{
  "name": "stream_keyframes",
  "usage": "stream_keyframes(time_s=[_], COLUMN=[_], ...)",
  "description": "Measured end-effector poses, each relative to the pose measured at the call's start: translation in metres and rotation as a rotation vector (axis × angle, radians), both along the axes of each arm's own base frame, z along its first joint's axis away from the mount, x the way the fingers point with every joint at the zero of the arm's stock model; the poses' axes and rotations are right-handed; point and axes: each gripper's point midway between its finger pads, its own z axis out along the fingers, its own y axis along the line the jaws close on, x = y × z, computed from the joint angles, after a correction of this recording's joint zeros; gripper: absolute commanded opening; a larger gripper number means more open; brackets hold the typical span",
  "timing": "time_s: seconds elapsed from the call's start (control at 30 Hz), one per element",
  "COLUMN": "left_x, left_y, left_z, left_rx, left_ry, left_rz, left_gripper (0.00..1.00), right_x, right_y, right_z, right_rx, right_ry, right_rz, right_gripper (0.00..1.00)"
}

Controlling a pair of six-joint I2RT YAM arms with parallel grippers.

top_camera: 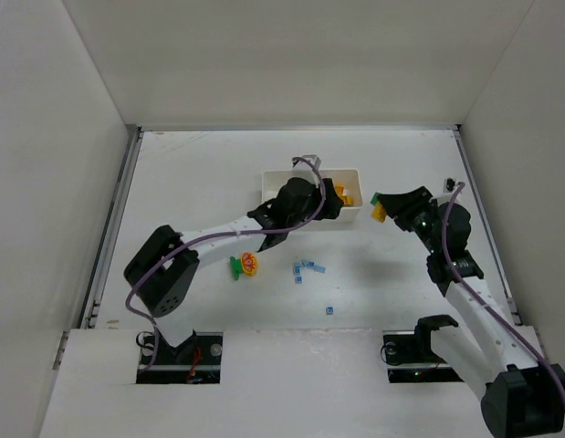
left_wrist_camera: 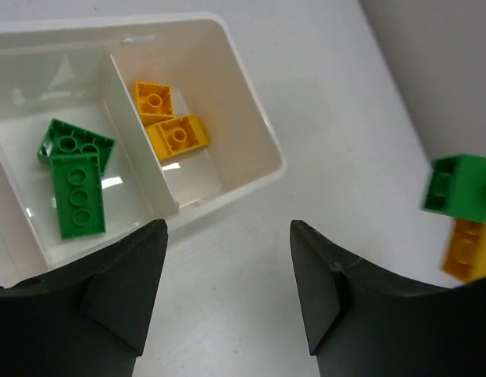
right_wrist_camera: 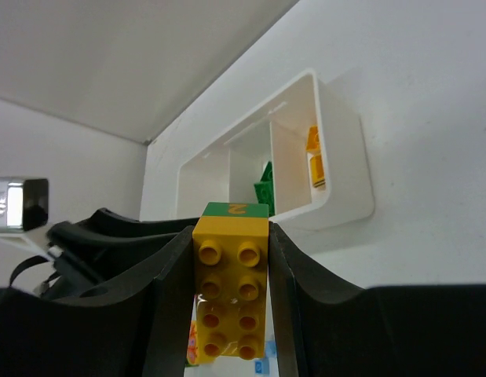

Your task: Sort the legos into containers by color

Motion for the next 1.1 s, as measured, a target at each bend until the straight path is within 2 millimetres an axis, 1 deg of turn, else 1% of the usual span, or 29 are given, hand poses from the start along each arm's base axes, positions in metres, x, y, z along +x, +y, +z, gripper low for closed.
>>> stream_keyframes(time_s=[0.13,0.2,0.27,0.4,0.47,0.53,0.63,0.7,0.77,1.0,1.1], left_x=[-0.028,-0.039,-0.047,-0.055,-0.058,-0.061,-0.063,-0.064,-0.065,-0.060,-0.060], left_y=[0.022,0.030,0.037,0.048,0.051,0.052,0.053,0.055,0.056,0.056,0.056], left_z=[0.030,0.040,0.042,0.031,0.030,0.034,0.049,0.057,0.061,0.057,0.059], left_rx=[-0.219,-0.332,-0.433,-0.572,-0.626,-0.677,-0.767,-0.818,-0.852,-0.895,-0.908], left_ry=[0.045,0.071,0.107,0.204,0.233,0.250,0.251,0.245,0.244,0.272,0.273], left_rz=[0.022,0.025,0.030,0.056,0.059,0.052,0.025,0.009,0.001,0.001,0.000], left_gripper=[0.62,0.62,0.62,0.64,0.65,0.65,0.65,0.64,0.62,0.54,0.52], right_x=[0.000,-0.001,-0.004,-0.010,-0.014,-0.017,-0.018,-0.017,-0.015,-0.014,-0.013], right_y=[0.026,0.041,0.056,0.089,0.104,0.120,0.137,0.143,0.145,0.150,0.150], right_z=[-0.002,0.000,0.000,0.003,0.004,0.003,-0.002,-0.004,-0.003,0.013,0.015], right_rx=[0.045,0.075,0.109,0.176,0.201,0.224,0.258,0.279,0.299,0.357,0.373], right_ry=[0.009,0.005,0.001,0.005,0.007,0.012,0.030,0.038,0.038,-0.003,-0.003], right_rz=[0.103,0.159,0.216,0.319,0.363,0.403,0.440,0.447,0.446,0.449,0.445], right_gripper=[0.19,0.19,0.19,0.19,0.19,0.19,0.19,0.19,0.19,0.19,0.19])
